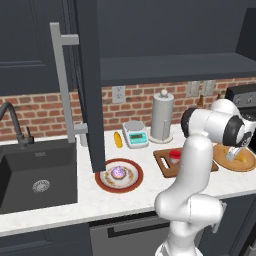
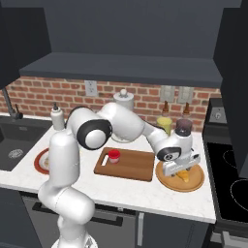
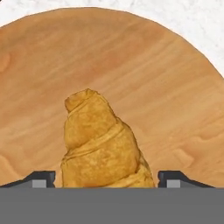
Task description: From the different types of pastries on the counter, select a croissant and place it on the cutting board. Then retrieve a jar of jam from the cabinet and place it alongside the croissant on the cutting board.
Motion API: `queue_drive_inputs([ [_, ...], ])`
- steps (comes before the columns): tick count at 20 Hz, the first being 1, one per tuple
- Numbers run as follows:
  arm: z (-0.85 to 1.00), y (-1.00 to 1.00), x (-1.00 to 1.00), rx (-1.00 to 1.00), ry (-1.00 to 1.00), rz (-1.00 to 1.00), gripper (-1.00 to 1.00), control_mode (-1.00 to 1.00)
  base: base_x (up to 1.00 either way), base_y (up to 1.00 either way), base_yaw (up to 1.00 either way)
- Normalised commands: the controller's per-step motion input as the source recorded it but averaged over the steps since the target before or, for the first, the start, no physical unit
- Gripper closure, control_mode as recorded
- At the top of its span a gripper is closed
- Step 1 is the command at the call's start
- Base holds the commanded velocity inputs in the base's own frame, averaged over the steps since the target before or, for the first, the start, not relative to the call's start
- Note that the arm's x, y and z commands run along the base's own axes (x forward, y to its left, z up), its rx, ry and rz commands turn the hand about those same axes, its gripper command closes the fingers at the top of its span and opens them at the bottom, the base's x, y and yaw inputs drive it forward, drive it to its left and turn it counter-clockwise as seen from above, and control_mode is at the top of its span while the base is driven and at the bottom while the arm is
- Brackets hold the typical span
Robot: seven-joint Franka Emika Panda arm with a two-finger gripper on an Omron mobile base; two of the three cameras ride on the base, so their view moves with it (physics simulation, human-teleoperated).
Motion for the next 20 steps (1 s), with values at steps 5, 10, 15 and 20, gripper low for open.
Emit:
queue_drive_inputs([
  [5, -0.51, 0.04, -0.14, -0.02, 0.02, -0.04, 1.00, -1.00, 0.00, 0.00, 0.00],
  [10, 0.56, 0.00, 0.00, 0.00, 0.03, -0.05, 1.00, -1.00, 0.00, 0.00, 0.00],
  [15, 0.74, 0.18, -0.05, 0.00, 0.00, -0.03, 1.00, -1.00, 0.00, 0.00, 0.00],
  [20, 0.20, 0.96, -0.13, 0.00, 0.07, 0.00, 1.00, -1.00, 0.00, 0.00, 0.00],
])
